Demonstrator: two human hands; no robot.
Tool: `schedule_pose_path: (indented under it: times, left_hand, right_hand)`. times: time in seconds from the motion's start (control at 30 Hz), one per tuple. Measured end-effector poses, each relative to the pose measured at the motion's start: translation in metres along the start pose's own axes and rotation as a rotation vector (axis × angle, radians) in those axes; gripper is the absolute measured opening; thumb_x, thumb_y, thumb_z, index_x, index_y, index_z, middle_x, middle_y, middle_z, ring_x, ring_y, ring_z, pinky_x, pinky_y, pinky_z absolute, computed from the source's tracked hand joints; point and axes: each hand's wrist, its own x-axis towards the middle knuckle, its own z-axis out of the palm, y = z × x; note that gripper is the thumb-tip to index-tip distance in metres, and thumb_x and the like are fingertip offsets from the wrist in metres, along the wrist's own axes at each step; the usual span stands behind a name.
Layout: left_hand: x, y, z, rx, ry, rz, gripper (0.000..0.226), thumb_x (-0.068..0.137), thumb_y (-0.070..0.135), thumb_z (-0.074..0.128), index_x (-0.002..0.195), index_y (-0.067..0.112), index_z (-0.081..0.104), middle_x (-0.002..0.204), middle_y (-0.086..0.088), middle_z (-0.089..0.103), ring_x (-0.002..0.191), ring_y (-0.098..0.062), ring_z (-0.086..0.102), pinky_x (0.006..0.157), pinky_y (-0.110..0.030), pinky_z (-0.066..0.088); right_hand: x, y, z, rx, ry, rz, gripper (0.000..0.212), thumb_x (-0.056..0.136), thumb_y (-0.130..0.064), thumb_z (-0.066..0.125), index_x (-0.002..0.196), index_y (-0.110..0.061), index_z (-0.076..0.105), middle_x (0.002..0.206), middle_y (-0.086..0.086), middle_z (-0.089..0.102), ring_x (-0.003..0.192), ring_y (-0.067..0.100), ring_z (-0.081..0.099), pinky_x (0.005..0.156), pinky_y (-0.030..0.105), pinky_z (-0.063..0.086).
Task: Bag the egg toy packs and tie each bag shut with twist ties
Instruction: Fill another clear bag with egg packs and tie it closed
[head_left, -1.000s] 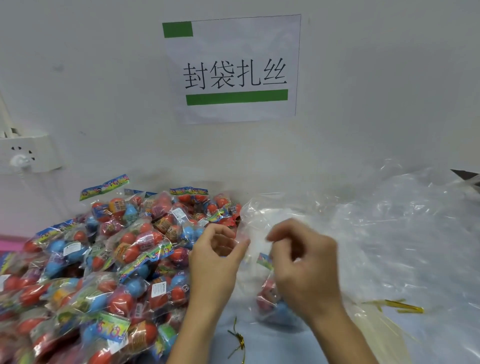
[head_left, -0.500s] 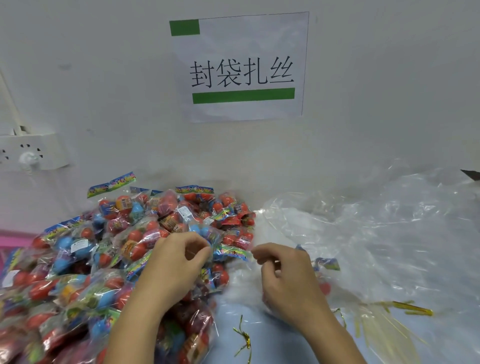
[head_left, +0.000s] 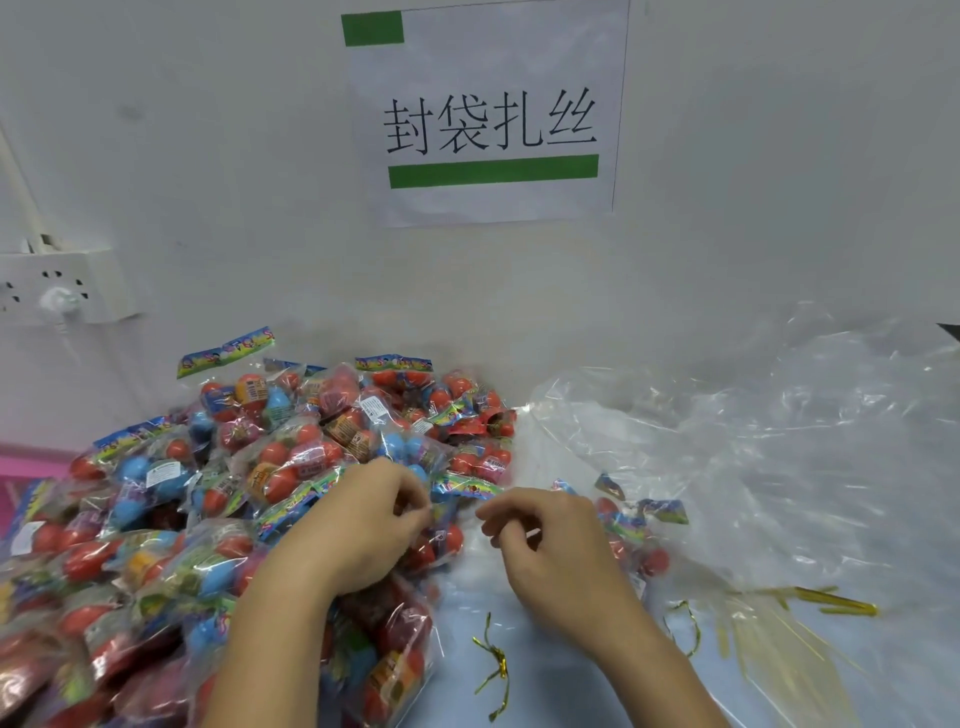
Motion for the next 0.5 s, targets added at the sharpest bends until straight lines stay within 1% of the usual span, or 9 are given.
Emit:
schedule_pose_path:
  times: [0.03, 0.1, 0.17, 0.2, 0.27, 0.33, 0.4, 0.43, 0.5]
  left_hand:
    - [0.001, 0.002, -0.001, -0.049, 0.045, 0.017, 0.020, 0.098, 0.025, 0.059, 0.083, 0.020, 0.071, 0.081, 0.004, 0.070, 0.076, -0.013, 0.065, 0.071, -0.034, 0.055]
    - [0.001, 0.009, -0.002, -0.174, 0.152, 0.067, 0.021, 0.098, 0.027, 0.059, 0.081, 0.022, 0.070, 0.074, 0.008, 0.068, 0.066, -0.006, 0.062, 0.063, -0.030, 0.052]
    - [0.004, 0.018, -0.002, -0.314, 0.293, 0.118, 0.018, 0.098, 0.023, 0.060, 0.083, 0.024, 0.071, 0.077, 0.009, 0.070, 0.070, -0.005, 0.064, 0.064, -0.026, 0.053]
    - [0.005, 0.022, -0.001, -0.376, 0.356, 0.141, 0.018, 0.097, 0.021, 0.060, 0.083, 0.024, 0.071, 0.078, 0.009, 0.070, 0.072, -0.004, 0.065, 0.063, -0.022, 0.053]
    - [0.006, 0.030, 0.003, -0.453, 0.432, 0.168, 0.018, 0.096, 0.018, 0.062, 0.082, 0.027, 0.071, 0.081, 0.013, 0.070, 0.075, 0.001, 0.063, 0.061, -0.010, 0.047]
    - [0.006, 0.036, 0.007, -0.461, 0.456, 0.173, 0.020, 0.093, 0.016, 0.064, 0.084, 0.033, 0.070, 0.088, 0.016, 0.068, 0.082, 0.005, 0.061, 0.065, -0.006, 0.044]
    - [0.007, 0.040, 0.012, -0.472, 0.422, 0.189, 0.024, 0.090, 0.012, 0.066, 0.085, 0.035, 0.071, 0.092, 0.015, 0.066, 0.085, 0.002, 0.060, 0.072, -0.005, 0.044]
    - [0.008, 0.041, 0.014, -0.483, 0.381, 0.194, 0.023, 0.089, 0.011, 0.068, 0.085, 0.034, 0.072, 0.092, 0.014, 0.066, 0.085, 0.000, 0.061, 0.076, -0.008, 0.046]
    - [0.008, 0.041, 0.017, -0.469, 0.309, 0.197, 0.016, 0.087, 0.014, 0.072, 0.085, 0.030, 0.076, 0.092, 0.013, 0.067, 0.089, -0.002, 0.063, 0.079, -0.017, 0.050]
  right_hand:
    - [0.000, -0.001, 0.000, 0.014, -0.002, 0.013, 0.035, 0.082, -0.019, 0.043, 0.085, -0.033, 0.075, 0.073, -0.020, 0.069, 0.077, 0.002, 0.068, 0.068, 0.016, 0.054]
    - [0.000, -0.003, 0.001, 0.046, -0.009, 0.048, 0.034, 0.086, -0.016, 0.044, 0.080, -0.039, 0.069, 0.072, -0.013, 0.071, 0.069, 0.010, 0.070, 0.064, 0.025, 0.057]
    - [0.000, -0.004, 0.002, 0.107, -0.011, 0.096, 0.038, 0.093, -0.011, 0.045, 0.082, -0.039, 0.068, 0.072, -0.009, 0.071, 0.065, 0.009, 0.071, 0.058, 0.023, 0.055]
    - [0.000, -0.004, 0.002, 0.142, -0.009, 0.115, 0.037, 0.095, -0.010, 0.046, 0.085, -0.038, 0.068, 0.072, -0.007, 0.071, 0.065, 0.008, 0.072, 0.058, 0.020, 0.053]
    - [0.000, -0.005, 0.002, 0.203, 0.006, 0.132, 0.032, 0.097, -0.010, 0.048, 0.090, -0.033, 0.068, 0.072, 0.000, 0.070, 0.061, 0.007, 0.070, 0.056, 0.017, 0.051]
    - [0.002, -0.005, 0.003, 0.249, 0.032, 0.142, 0.024, 0.097, -0.011, 0.051, 0.094, -0.027, 0.068, 0.068, 0.001, 0.069, 0.057, 0.006, 0.067, 0.055, 0.017, 0.049]
    - [0.004, -0.008, 0.002, 0.350, 0.046, 0.176, 0.023, 0.100, -0.015, 0.050, 0.093, -0.022, 0.070, 0.071, -0.001, 0.071, 0.062, 0.010, 0.070, 0.056, 0.019, 0.050]
    - [0.005, -0.009, 0.001, 0.434, 0.039, 0.210, 0.027, 0.103, -0.019, 0.048, 0.091, -0.021, 0.072, 0.076, 0.000, 0.074, 0.068, 0.014, 0.073, 0.058, 0.020, 0.052]
    - [0.007, -0.013, 0.000, 0.635, 0.002, 0.305, 0.045, 0.108, -0.033, 0.039, 0.086, -0.018, 0.076, 0.085, 0.006, 0.078, 0.080, 0.021, 0.076, 0.062, 0.025, 0.056]
